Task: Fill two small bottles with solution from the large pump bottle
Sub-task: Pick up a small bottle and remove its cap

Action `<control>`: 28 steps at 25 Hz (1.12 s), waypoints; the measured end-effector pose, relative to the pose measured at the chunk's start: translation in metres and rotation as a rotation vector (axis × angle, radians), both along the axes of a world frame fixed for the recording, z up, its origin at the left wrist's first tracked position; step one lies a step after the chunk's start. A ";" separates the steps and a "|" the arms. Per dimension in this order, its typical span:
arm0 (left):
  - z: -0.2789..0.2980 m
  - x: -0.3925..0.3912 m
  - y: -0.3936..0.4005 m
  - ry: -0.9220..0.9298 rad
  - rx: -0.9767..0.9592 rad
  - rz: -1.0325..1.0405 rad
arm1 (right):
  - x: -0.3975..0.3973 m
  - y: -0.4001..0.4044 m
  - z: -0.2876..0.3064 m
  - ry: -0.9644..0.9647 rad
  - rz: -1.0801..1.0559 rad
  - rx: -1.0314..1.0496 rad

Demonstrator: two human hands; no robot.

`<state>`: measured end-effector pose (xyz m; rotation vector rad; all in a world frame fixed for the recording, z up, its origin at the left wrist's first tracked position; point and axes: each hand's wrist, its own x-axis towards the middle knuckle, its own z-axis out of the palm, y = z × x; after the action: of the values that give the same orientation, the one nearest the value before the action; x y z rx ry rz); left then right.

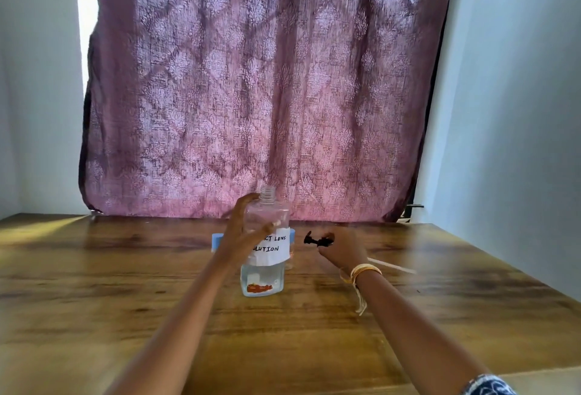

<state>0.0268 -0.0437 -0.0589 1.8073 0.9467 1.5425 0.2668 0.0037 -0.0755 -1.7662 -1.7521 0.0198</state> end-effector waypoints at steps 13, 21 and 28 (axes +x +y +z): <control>-0.023 -0.003 0.011 -0.005 0.163 -0.016 | 0.000 0.022 -0.034 0.032 -0.127 -0.076; -0.024 -0.004 -0.007 0.081 0.021 -0.014 | -0.020 -0.016 -0.013 0.363 0.095 0.414; -0.039 -0.006 -0.024 0.422 -0.238 0.096 | -0.063 -0.041 -0.032 0.407 0.664 -0.165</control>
<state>0.0210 -0.0682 -0.0982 1.9696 1.3673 1.0588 0.2041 -0.0376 -0.1073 -1.0982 -1.9689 0.7630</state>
